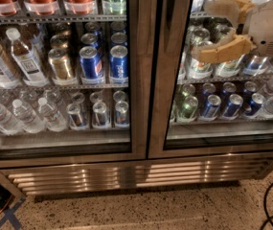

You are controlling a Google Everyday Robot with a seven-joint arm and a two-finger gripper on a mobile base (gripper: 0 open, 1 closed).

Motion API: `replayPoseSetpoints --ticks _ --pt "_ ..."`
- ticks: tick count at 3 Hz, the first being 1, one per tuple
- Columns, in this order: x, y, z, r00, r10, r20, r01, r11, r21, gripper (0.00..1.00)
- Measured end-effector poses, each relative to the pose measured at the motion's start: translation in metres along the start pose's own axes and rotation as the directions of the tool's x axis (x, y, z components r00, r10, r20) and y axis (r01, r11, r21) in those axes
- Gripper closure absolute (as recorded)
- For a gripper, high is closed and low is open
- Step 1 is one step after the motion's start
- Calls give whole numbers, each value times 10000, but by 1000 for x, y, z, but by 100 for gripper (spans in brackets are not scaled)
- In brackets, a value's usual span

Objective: Open right fridge door

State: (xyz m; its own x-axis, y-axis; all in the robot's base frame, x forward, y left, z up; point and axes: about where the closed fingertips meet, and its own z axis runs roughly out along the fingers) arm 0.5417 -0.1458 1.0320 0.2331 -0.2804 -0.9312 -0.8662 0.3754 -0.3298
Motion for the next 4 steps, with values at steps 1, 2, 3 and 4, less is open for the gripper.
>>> replayPoseSetpoints --ticks 1,2,3,4 --pt "-9 8 16 9994 -44 351 69 9976 -691 24" --pt "-9 9 15 9994 -45 352 69 9976 -694 26" --pt "-21 21 37 9974 -161 707 283 9840 -1760 27" --pt "-21 22 36 9973 -164 720 292 9833 -1798 31"
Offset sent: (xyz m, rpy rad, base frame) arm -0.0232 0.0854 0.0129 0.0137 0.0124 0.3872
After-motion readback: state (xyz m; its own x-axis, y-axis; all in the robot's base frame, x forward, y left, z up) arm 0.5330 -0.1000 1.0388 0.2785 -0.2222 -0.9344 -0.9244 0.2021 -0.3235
